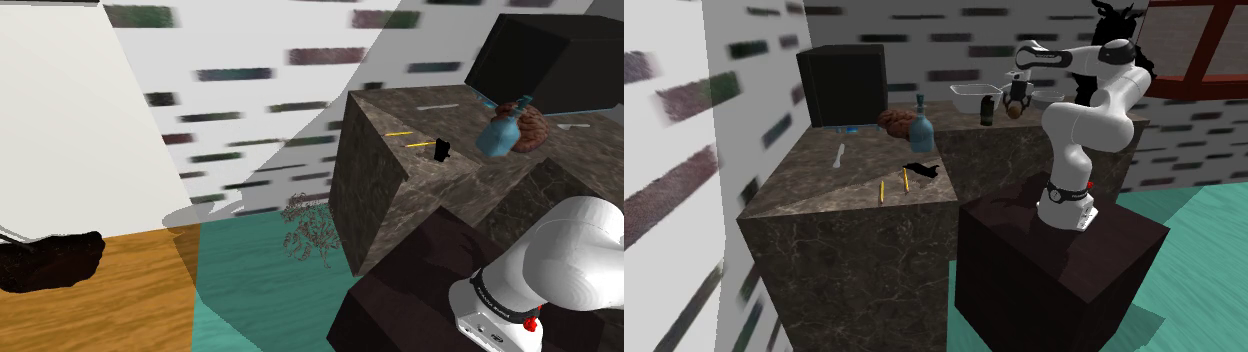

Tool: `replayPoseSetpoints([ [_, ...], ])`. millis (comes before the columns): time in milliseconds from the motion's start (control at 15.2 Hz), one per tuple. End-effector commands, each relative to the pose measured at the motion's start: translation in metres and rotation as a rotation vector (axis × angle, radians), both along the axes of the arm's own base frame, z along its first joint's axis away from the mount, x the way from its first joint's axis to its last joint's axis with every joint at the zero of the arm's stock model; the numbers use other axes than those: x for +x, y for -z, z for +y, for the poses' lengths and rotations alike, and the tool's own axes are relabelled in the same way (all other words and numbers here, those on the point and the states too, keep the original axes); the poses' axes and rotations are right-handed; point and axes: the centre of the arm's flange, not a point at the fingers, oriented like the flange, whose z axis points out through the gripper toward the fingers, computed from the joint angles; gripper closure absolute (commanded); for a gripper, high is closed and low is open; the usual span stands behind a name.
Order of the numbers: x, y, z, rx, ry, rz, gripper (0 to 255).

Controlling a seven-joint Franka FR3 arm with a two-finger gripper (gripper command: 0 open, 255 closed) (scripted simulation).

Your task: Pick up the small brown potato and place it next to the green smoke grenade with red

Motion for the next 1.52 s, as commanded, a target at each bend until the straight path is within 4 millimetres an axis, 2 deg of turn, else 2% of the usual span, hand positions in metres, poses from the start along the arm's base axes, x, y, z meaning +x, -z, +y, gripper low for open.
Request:
replayPoseSetpoints([
  [0,-0.001,0.008,0.001,0.0,0.0,0.0,255],
  [528,-0.001,0.008,0.001,0.0,0.0,0.0,255],
  [594,-0.001,0.008,0.001,0.0,0.0,0.0,0],
  [924,-0.001,0.008,0.001,0.0,0.0,0.0,0],
  [1188,-0.006,-0.041,0.0,0.0,0.0,0.0,0],
  [1452,-0.006,-0.041,0.0,0.0,0.0,0.0,0],
])
